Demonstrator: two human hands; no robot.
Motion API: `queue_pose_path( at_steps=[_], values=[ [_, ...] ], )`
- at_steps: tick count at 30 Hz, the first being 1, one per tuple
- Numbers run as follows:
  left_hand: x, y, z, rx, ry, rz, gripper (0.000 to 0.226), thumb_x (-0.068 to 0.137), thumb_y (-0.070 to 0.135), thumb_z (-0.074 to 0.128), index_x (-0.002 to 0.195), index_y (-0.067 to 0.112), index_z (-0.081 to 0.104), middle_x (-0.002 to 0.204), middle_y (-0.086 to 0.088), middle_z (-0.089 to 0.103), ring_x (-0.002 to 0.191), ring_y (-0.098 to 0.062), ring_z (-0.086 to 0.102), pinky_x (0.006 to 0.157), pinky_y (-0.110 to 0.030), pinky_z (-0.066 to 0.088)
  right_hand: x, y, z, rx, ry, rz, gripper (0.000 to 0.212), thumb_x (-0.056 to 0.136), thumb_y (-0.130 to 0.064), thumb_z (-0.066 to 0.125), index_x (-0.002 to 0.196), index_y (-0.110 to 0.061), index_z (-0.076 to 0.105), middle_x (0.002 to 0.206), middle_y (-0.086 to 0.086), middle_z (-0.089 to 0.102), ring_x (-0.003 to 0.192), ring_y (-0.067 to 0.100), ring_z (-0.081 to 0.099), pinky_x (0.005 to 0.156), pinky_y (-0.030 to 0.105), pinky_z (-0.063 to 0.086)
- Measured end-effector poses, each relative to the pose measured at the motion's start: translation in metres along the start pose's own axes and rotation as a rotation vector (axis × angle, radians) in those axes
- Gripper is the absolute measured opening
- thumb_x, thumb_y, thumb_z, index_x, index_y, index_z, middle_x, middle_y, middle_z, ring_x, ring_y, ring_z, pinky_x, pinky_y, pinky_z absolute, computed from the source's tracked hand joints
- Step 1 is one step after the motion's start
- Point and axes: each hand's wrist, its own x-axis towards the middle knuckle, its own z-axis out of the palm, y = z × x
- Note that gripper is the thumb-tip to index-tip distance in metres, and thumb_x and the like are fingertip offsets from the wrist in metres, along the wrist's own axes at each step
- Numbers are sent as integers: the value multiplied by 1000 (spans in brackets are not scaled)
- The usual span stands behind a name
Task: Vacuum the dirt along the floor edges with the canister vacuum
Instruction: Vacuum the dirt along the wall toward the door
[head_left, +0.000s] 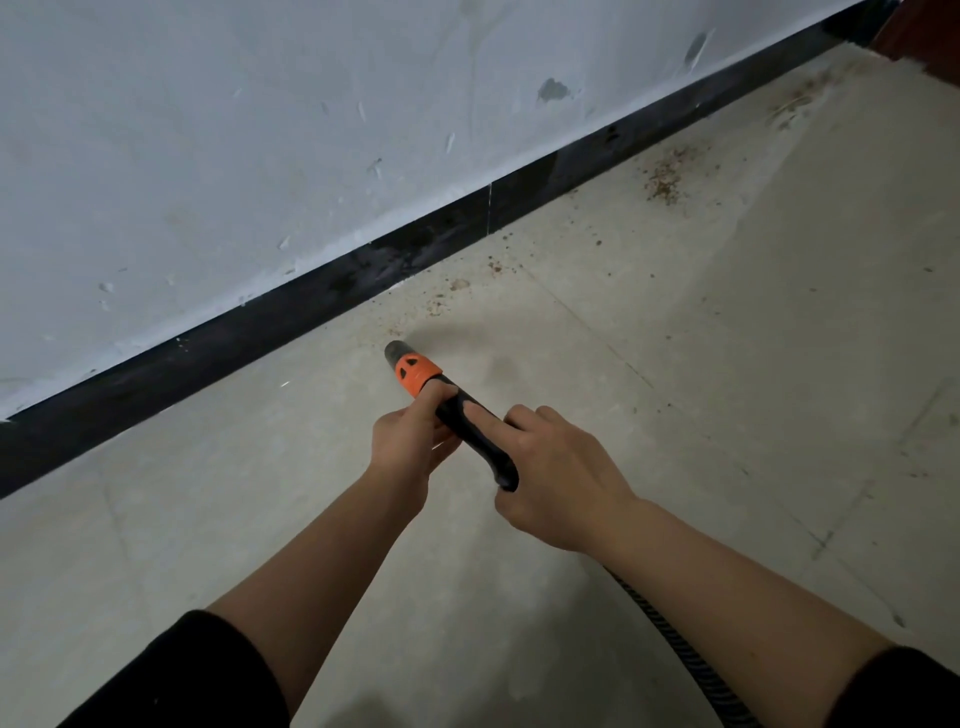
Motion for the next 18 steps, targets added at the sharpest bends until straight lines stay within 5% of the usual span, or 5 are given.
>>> queue_pose_path(
  at_steps=[18],
  values=[
    [19, 10, 50, 86, -133, 2, 20, 83, 20, 70, 89, 0, 66, 101, -19, 72, 90, -25, 71, 69, -25, 57, 1, 27, -12, 15, 31, 195, 82, 87, -25, 54, 152, -35, 7, 102, -7, 38, 93, 17, 38, 74, 30, 44]
  ],
)
